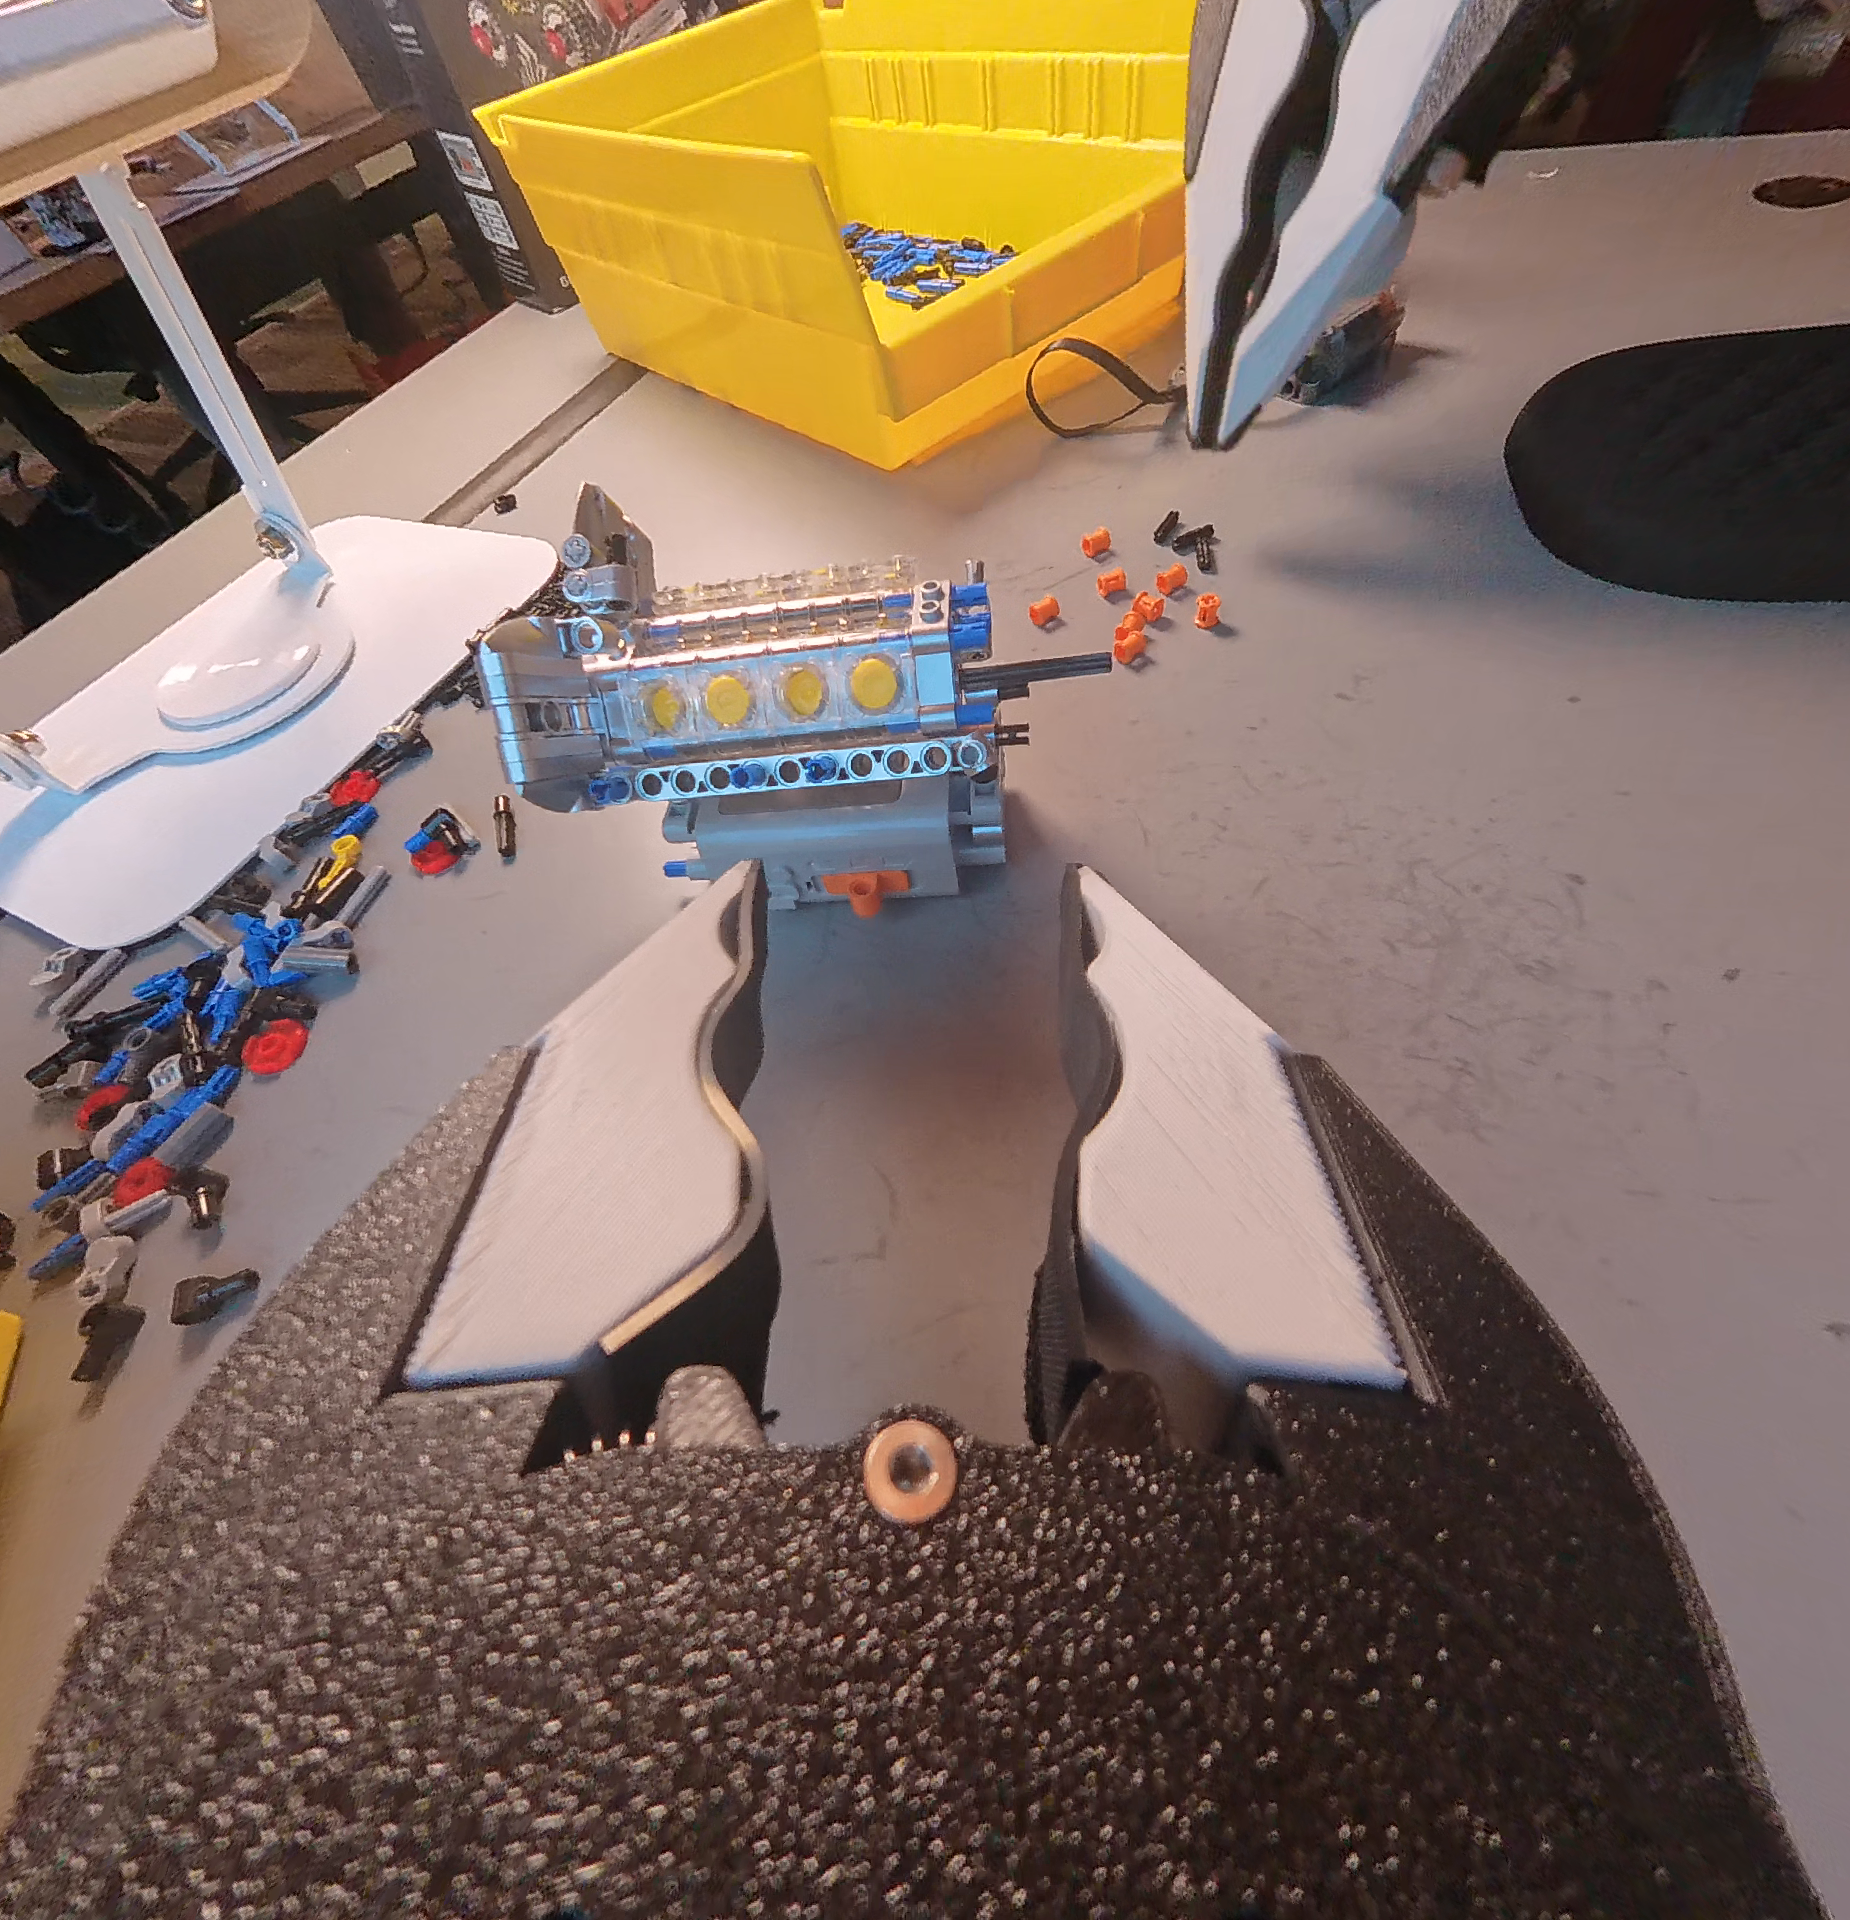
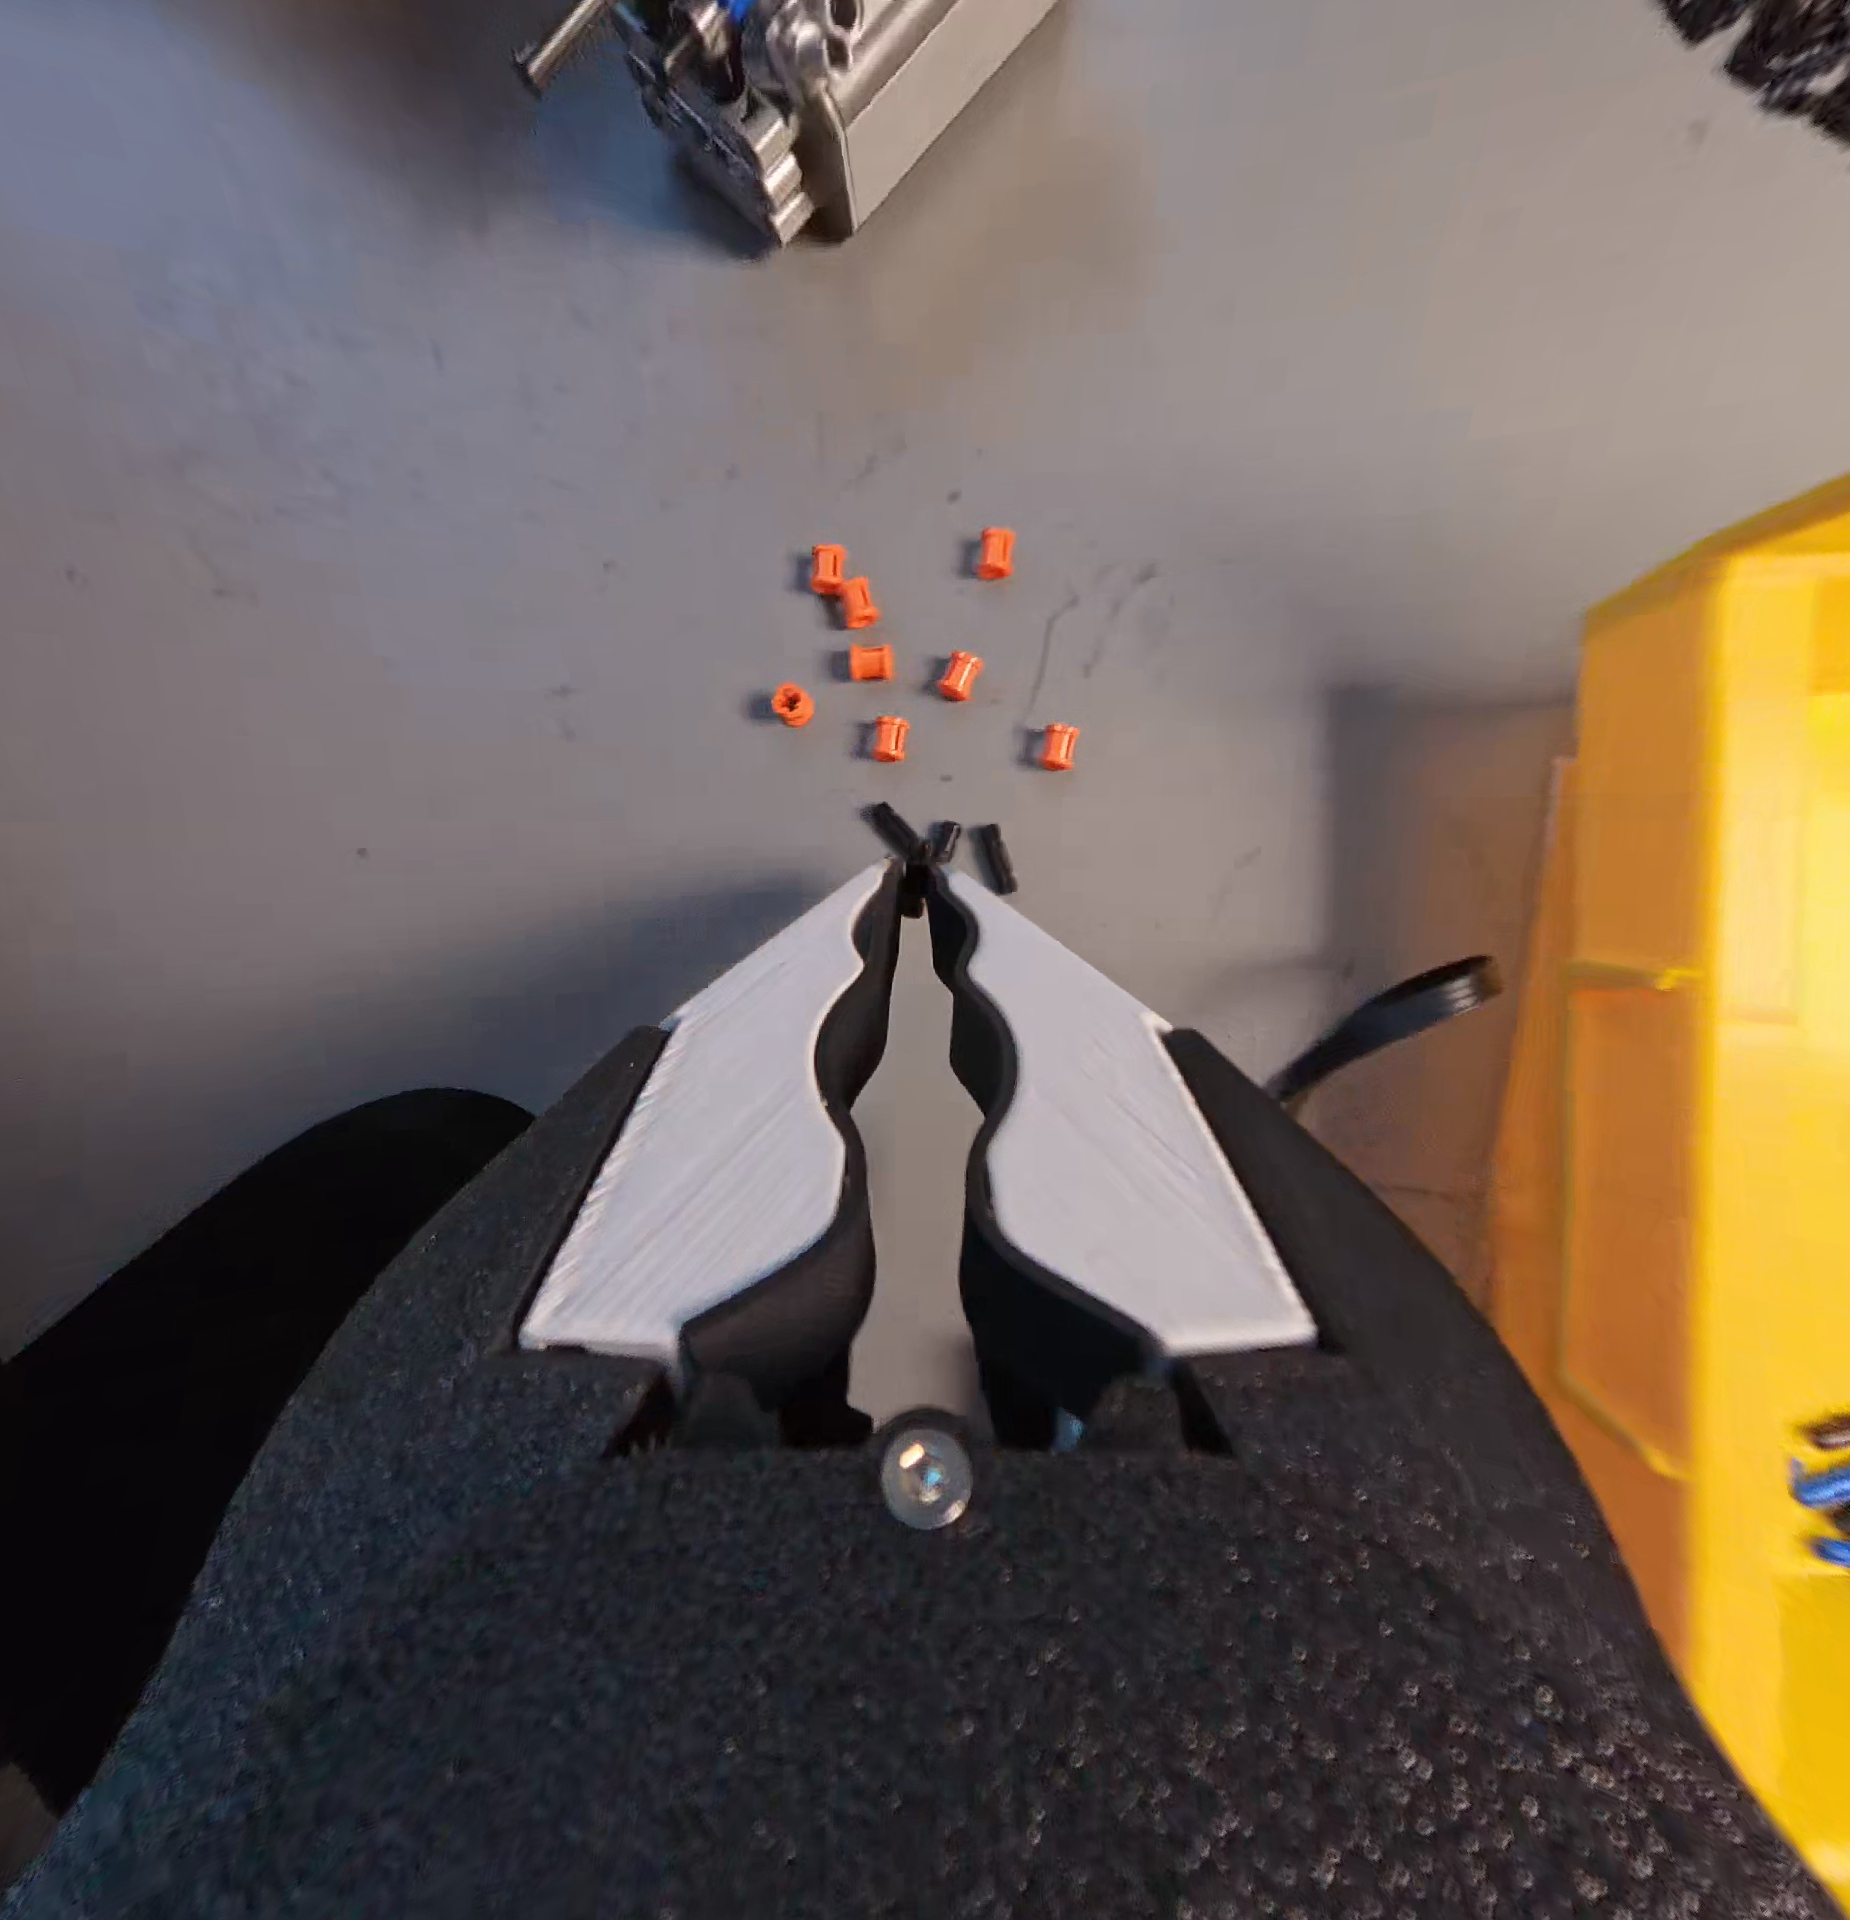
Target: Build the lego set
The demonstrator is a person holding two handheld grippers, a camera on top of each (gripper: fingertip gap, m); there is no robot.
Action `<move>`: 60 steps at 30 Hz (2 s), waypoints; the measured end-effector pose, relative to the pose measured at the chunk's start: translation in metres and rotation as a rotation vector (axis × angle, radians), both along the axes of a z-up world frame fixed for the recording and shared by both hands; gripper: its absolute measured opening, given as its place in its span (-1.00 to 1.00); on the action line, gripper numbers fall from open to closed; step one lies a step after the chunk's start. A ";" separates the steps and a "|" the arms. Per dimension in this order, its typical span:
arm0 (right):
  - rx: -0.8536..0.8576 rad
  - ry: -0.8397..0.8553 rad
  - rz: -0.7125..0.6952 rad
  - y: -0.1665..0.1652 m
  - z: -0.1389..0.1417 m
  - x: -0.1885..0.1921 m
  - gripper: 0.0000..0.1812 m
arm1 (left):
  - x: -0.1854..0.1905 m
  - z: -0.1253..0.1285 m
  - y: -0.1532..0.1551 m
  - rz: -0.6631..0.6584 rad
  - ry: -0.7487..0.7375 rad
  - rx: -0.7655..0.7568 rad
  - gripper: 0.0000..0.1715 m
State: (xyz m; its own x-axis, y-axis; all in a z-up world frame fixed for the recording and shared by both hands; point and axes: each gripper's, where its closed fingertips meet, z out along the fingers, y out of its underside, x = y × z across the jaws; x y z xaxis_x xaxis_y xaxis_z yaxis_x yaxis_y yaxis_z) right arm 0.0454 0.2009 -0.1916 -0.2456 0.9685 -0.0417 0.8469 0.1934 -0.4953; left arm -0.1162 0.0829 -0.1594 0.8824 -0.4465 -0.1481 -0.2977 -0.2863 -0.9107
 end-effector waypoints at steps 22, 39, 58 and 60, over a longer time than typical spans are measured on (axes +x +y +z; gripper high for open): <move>0.256 0.306 -0.430 0.186 0.125 -0.015 -0.84 | 0.028 0.012 -0.010 -0.101 -0.084 0.035 -0.31; 0.580 -0.527 -0.510 0.388 0.009 0.018 -1.00 | 0.029 0.013 -0.009 -0.104 -0.133 0.011 -0.30; 0.511 -0.698 -0.425 0.374 -0.013 0.026 -1.00 | 0.024 0.017 -0.007 -0.100 -0.198 0.002 -0.30; 0.481 -0.666 -0.425 0.370 -0.013 0.021 -1.00 | 0.024 0.017 -0.007 -0.101 -0.199 0.001 -0.29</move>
State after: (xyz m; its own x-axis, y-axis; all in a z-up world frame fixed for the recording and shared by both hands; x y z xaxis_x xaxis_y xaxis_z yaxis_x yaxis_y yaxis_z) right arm 0.0666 0.5706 -0.2042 0.0649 0.9214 0.3833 0.9750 -0.1402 0.1721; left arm -0.0923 0.0759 -0.1424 0.8453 -0.5337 0.0237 -0.1395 -0.2633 -0.9546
